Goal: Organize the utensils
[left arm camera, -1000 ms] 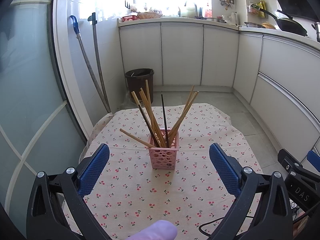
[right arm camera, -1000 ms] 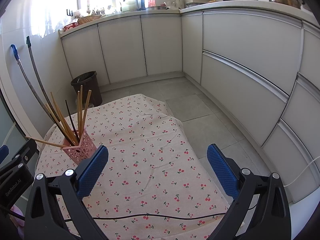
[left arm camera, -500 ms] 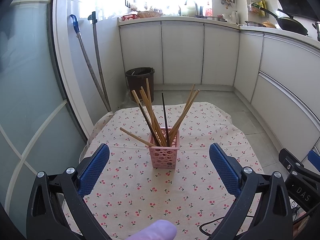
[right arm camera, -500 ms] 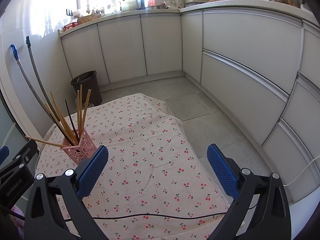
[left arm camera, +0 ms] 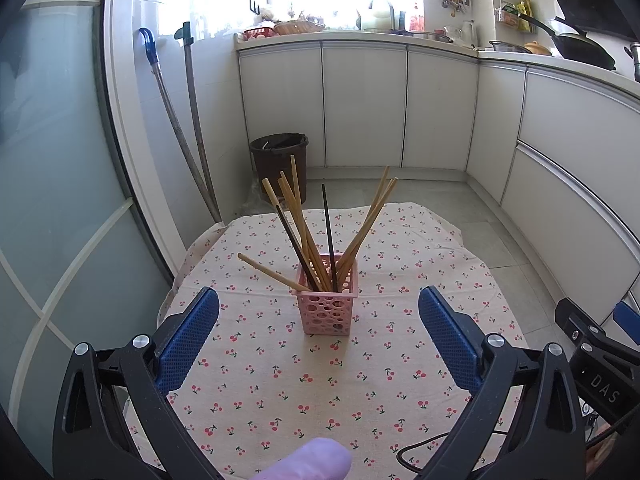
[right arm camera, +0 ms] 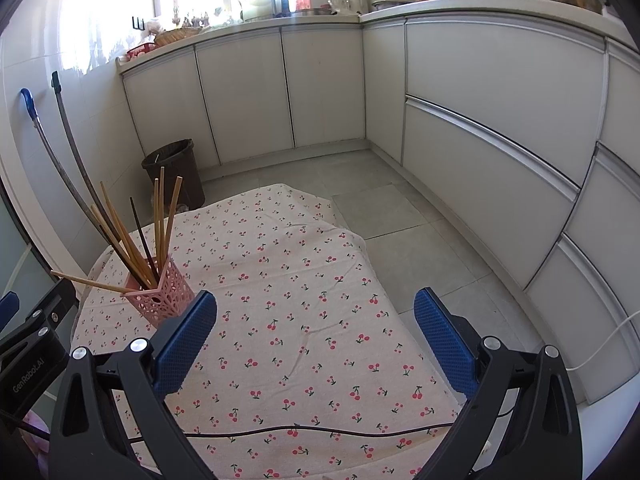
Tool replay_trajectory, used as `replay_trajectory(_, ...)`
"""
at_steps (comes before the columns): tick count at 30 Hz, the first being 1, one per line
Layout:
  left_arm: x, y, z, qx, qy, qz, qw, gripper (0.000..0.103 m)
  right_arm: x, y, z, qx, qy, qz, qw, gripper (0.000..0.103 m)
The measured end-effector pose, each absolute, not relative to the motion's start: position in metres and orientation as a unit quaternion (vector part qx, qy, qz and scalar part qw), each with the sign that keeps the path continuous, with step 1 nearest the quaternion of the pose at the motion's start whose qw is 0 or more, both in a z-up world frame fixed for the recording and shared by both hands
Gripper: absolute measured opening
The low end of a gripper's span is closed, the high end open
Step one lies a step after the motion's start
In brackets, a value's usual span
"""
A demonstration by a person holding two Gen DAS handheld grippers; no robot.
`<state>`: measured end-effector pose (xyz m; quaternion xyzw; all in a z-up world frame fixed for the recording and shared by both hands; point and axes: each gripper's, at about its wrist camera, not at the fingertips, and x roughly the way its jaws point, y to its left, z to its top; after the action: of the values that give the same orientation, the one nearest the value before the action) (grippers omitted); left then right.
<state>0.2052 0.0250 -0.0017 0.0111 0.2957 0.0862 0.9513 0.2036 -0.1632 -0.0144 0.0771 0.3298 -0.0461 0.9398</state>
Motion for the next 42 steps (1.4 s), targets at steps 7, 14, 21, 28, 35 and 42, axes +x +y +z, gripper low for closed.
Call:
replay_trajectory(7,0.2055,0.0239,-0.0031,0.011,0.297,0.086,0.951,0.096,0.204,-0.163,-0.0142,0.077,0.332,-0.045,0.939,0.096)
replay_trajectory(14,0.205,0.024,-0.0033,0.011,0.297,0.086,0.951,0.096,0.2035,-0.1637,-0.0134,0.078,0.332,-0.045,0.939,0.096)
replay_trajectory(21,0.2054,0.0236,-0.0048,0.011,0.299,0.085,0.951,0.096,0.2033,-0.163,-0.0126,0.078,0.333,-0.045,0.939,0.096)
replay_trajectory(28,0.2054,0.0237,-0.0065,0.011,0.301,0.084,0.95,0.096,0.2044,-0.1638,-0.0125,0.078,0.334,-0.045,0.938,0.096)
replay_trajectory(35,0.2058,0.0248,-0.0059,0.009,0.301,0.086,0.95,0.096,0.2053,-0.1638,-0.0128,0.078,0.336,-0.045,0.938,0.096)
replay_trajectory(42,0.2042,0.022,-0.005,0.019,0.29,0.082,0.953,0.094,0.2062,-0.165,-0.0135,0.082,0.336,-0.046,0.937,0.096)
